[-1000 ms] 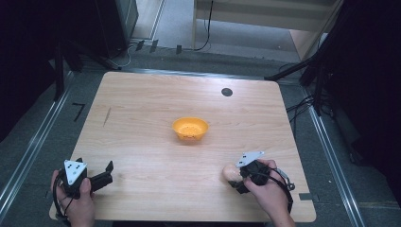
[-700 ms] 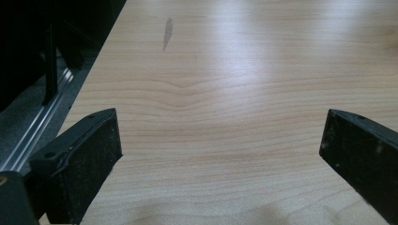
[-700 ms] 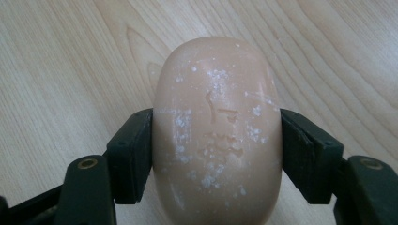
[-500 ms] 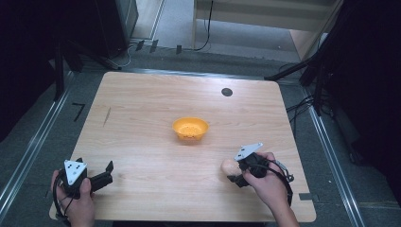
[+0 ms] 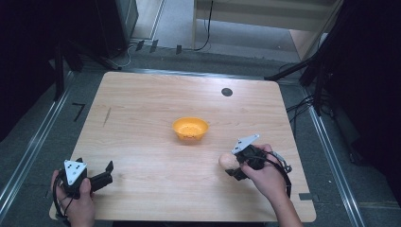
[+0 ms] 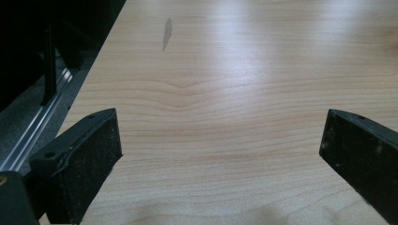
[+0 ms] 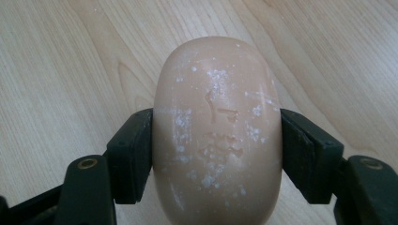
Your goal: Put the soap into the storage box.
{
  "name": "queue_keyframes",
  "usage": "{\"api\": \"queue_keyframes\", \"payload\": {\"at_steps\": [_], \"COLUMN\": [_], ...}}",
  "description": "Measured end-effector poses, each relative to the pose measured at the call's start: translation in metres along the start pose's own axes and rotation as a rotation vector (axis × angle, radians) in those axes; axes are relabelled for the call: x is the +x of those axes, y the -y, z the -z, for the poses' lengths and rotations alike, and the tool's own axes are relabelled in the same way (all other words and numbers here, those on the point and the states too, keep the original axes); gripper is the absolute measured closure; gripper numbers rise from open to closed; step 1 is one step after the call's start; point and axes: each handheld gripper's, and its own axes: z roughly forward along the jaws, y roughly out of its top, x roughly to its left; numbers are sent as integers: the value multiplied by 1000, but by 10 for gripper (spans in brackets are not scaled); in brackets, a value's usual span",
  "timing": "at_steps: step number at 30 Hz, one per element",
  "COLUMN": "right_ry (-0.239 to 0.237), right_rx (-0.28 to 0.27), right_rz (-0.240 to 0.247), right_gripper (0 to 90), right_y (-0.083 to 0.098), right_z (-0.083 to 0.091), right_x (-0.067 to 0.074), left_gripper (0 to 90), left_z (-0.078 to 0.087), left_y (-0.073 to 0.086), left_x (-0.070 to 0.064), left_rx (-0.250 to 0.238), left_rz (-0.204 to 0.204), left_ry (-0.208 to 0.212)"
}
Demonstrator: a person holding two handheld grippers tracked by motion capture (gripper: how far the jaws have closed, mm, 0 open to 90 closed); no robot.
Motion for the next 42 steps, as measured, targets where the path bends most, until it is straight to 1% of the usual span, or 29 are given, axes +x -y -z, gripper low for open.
{"api": "queue_keyframes", "payload": {"at_steps": [4, 9, 12, 13, 15, 17, 21, 23, 28, 31, 36, 39, 40, 42], "right_ry": [-5, -11, -4, -6, -14, -7, -10, -19, -9, -19, -16, -17, -20, -23], "right_rx": [-9, -1, -2, 0, -11, -7, -16, -22, -18, -19, -4, 3, 4, 5], "right_rz": [8, 18, 29, 25, 28, 31, 36, 34, 55, 53, 69, 96, 91, 105], "right_gripper": [335, 335, 335, 335, 335, 335, 335, 336, 335, 335, 335, 336, 335, 335], "right_y": [-6, -13, -18, -19, -21, -23, -28, -30, -39, -44, -54, -61, -63, -67], "right_z": [1, -1, -1, -1, -1, 0, 2, 3, 4, 3, 3, 2, 2, 1], "right_x": [-2, -5, -6, -7, -10, -12, -16, -18, -23, -26, -32, -35, -35, -37], "left_gripper": [0, 0, 0, 0, 0, 0, 0, 0, 0, 0, 0, 0, 0, 0], "left_z": [0, 0, 0, 0, 0, 0, 0, 0, 0, 0, 1, 1, 1, 1], "left_y": [0, 0, 0, 0, 0, 0, 0, 0, 0, 0, 0, 0, 0, 0], "left_x": [0, 0, 0, 0, 0, 0, 0, 0, 0, 1, 1, 1, 1, 1], "left_rx": [1, -2, 0, 0, 0, 1, -1, -1, -5, -5, -5, -4, -2, -2], "left_rz": [0, -2, 0, 1, -2, -5, 0, -1, 1, 2, 3, 6, 7, 8], "left_ry": [1, 1, 1, 1, 1, 4, 4, 4, 6, 7, 7, 5, 8, 9]}}
